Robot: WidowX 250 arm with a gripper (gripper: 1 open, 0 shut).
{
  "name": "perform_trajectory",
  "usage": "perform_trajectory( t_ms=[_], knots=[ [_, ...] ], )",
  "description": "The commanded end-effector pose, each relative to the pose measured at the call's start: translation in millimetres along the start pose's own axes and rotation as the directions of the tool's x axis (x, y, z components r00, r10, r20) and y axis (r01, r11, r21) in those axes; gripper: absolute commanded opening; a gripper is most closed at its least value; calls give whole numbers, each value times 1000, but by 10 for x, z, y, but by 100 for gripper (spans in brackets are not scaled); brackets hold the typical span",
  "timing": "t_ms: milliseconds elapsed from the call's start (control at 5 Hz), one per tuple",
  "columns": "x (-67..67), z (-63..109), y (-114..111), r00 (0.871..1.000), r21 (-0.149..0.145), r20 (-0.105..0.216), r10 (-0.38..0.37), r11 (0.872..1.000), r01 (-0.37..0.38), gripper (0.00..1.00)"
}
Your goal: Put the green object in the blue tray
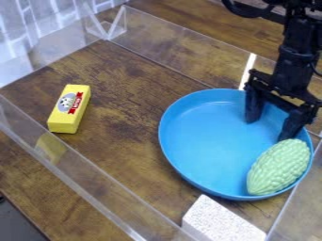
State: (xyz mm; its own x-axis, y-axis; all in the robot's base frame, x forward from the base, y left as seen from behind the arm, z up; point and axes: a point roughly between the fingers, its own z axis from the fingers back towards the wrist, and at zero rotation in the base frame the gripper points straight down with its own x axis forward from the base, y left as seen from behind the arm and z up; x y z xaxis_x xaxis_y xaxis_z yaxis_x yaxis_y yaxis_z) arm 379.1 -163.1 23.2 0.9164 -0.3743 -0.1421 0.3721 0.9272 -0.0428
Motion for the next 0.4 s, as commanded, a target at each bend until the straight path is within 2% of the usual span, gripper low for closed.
perform_trajectory(
  t_ms=[0, 200],
  knots=[
    [-60, 298, 130, 999, 12, 36, 38, 999, -38, 100],
    [-103, 420, 153, 998, 29, 36, 49, 998, -50, 100]
  ],
)
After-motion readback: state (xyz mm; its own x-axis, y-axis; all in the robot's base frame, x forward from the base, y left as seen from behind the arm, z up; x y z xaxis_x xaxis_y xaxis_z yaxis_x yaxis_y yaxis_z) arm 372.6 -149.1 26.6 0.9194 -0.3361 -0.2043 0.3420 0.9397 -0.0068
